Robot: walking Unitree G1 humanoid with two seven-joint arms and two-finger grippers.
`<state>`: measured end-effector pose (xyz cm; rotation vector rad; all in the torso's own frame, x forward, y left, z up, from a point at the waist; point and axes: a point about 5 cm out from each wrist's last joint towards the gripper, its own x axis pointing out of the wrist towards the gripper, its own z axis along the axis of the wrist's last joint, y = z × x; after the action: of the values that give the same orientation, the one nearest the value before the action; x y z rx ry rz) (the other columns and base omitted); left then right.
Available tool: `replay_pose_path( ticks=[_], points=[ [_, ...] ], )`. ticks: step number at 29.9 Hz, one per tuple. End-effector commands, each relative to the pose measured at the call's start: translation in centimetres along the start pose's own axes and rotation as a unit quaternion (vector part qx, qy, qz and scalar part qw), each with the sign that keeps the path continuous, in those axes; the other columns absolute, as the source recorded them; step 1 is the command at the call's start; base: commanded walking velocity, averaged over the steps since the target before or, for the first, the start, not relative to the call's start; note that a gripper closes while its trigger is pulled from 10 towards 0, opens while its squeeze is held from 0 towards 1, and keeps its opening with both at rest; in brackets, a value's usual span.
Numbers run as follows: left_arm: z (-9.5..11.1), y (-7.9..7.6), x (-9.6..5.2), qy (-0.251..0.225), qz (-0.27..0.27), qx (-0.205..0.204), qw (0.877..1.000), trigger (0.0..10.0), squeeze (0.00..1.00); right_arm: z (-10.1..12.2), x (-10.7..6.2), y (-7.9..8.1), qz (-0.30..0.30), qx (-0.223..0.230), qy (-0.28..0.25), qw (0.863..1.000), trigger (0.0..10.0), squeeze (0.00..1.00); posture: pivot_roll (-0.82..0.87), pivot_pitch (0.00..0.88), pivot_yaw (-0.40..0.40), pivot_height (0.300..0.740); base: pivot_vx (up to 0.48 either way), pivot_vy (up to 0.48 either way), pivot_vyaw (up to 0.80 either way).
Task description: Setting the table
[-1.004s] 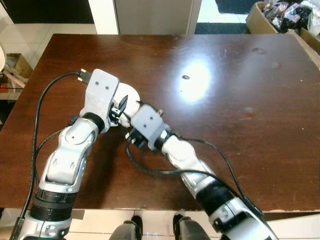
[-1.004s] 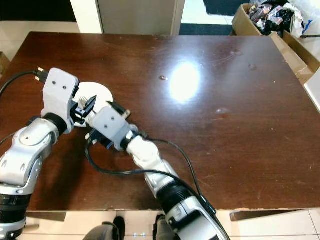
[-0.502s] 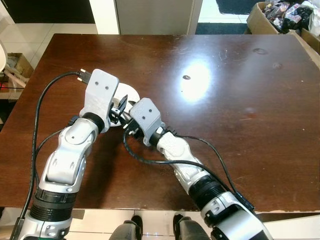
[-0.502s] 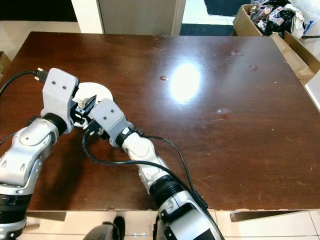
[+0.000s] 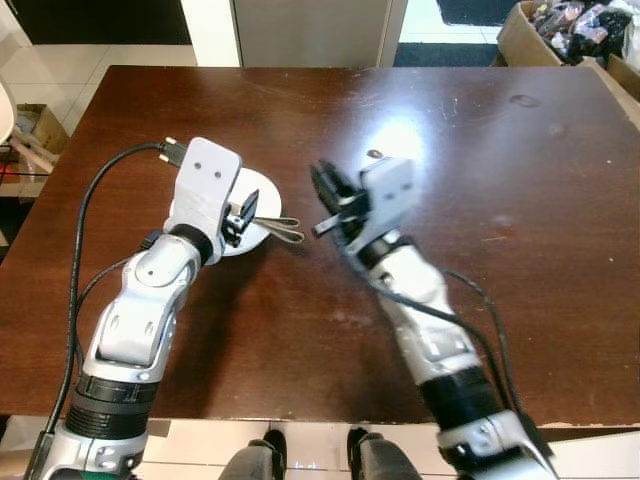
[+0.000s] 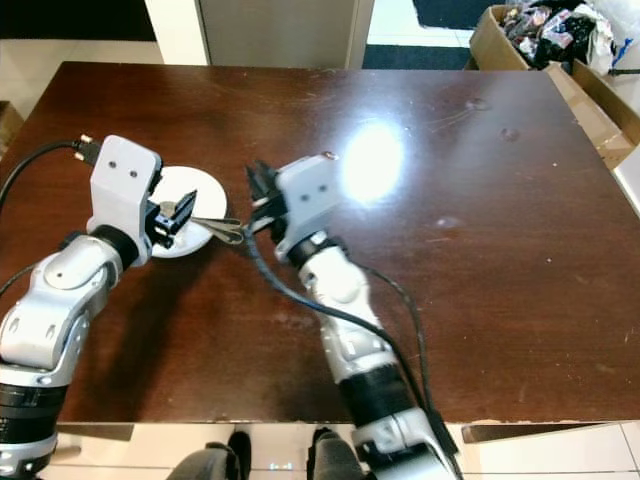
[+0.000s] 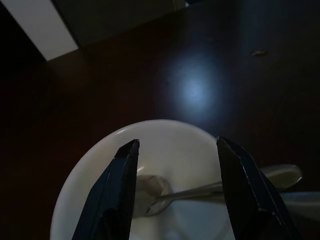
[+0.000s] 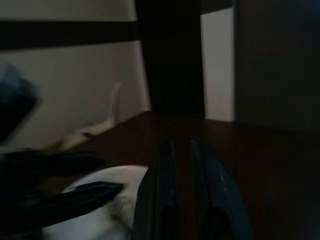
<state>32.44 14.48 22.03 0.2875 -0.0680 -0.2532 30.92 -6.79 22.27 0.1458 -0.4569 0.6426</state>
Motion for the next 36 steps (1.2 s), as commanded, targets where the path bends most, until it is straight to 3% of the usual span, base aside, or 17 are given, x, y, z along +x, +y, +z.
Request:
replay_pose_path(
  ticks=[1,2,4,10,11,13,14,17,20,21,22,25,34,35,36],
  points=[
    [-0.2,-0.1,0.0,0.003,-0.004,0.007,1.0,10.0,0.0,-0.6,-0.9,0.5,0.015,0.042,0.021,0.999,10.0,0.0,-0.12,0.153,0.09,0.74,0.0,0.0,0.0],
    [-0.1,-0.1,0.1,-0.002,-0.006,0.017,1.0,10.0,0.0,-1.7,-2.2,0.7,0.019,0.085,0.052,0.995,10.0,0.0,-0.12,0.153,0.09,0.74,0.0,0.0,0.0],
    [0.0,-0.2,0.1,-0.004,-0.007,0.021,1.0,10.0,0.0,-2.7,-3.1,0.9,0.022,0.102,0.076,0.992,10.0,0.0,-0.12,0.153,0.09,0.74,0.0,0.0,0.0],
    [0.0,-0.5,0.3,-0.003,-0.012,0.018,1.0,10.0,0.0,-5.3,-4.1,0.7,-0.012,0.151,0.129,0.98,10.0,0.0,-0.12,0.156,0.097,0.74,0.0,0.0,0.0],
    [0.0,-0.7,0.4,-0.004,-0.014,0.019,1.0,10.0,0.0,-6.0,-3.7,0.4,-0.031,0.185,0.132,0.973,10.0,0.0,-0.12,0.156,0.1,0.74,0.0,0.0,0.0],
    [0.1,-0.7,0.4,-0.004,-0.015,0.019,1.0,10.0,0.0,-6.0,-3.3,0.2,-0.033,0.201,0.127,0.971,10.0,0.0,-0.12,0.156,0.1,0.74,0.0,0.0,0.0],
    [0.1,-0.7,0.5,-0.005,-0.016,0.019,1.0,10.0,0.0,-5.8,-2.4,-0.1,-0.036,0.242,0.11,0.963,10.0,0.0,-0.11,0.154,0.098,0.74,0.0,0.0,0.0],
    [0.2,-0.6,0.5,-0.007,-0.015,0.02,1.0,10.0,0.0,-5.6,-1.0,-0.4,-0.027,0.297,0.093,0.95,10.0,0.0,-0.11,0.153,0.097,0.74,0.0,0.0,0.0],
    [0.2,-0.7,0.4,-0.007,-0.015,0.02,1.0,10.0,0.0,-5.9,-0.2,-0.5,-0.027,0.305,0.095,0.947,10.0,0.0,-0.11,0.153,0.097,0.74,0.0,0.0,0.0],
    [0.2,-0.8,0.2,-0.006,-0.014,0.019,1.0,10.0,0.0,-6.1,1.0,-0.3,-0.017,0.308,0.101,0.946,10.0,0.45,-0.09,0.152,0.087,0.74,0.0,0.0,0.0],
    [0.1,-0.8,0.1,-0.006,-0.014,0.019,1.0,10.0,0.0,-6.1,1.3,-0.1,-0.012,0.311,0.102,0.945,10.0,1.0,-0.09,0.153,0.084,0.74,0.0,0.0,0.0],
    [0.1,-0.8,0.0,-0.004,-0.012,0.02,1.0,10.0,0.0,-6.5,2.5,0.7,0.008,0.318,0.115,0.941,10.0,1.0,-0.08,0.154,0.079,0.74,0.0,0.0,0.0],
    [-0.1,-0.4,-0.4,0.001,-0.004,0.023,1.0,10.0,0.0,-7.2,3.8,1.6,0.034,0.318,0.146,0.936,10.0,1.0,-0.06,0.166,0.064,0.74,0.0,0.0,0.0],
    [-0.1,-0.4,-0.5,0.001,-0.003,0.023,1.0,10.0,0.0,-7.3,4.0,1.7,0.037,0.317,0.149,0.936,10.0,0.0,-0.05,0.166,0.062,0.74,0.0,0.0,0.0],
    [-0.1,-0.4,-0.5,0.002,-0.002,0.023,1.0,10.0,0.0,-7.4,4.1,1.8,0.042,0.317,0.152,0.935,10.0,0.0,-0.05,0.166,0.062,0.74,0.0,0.0,0.0]
  ],
)
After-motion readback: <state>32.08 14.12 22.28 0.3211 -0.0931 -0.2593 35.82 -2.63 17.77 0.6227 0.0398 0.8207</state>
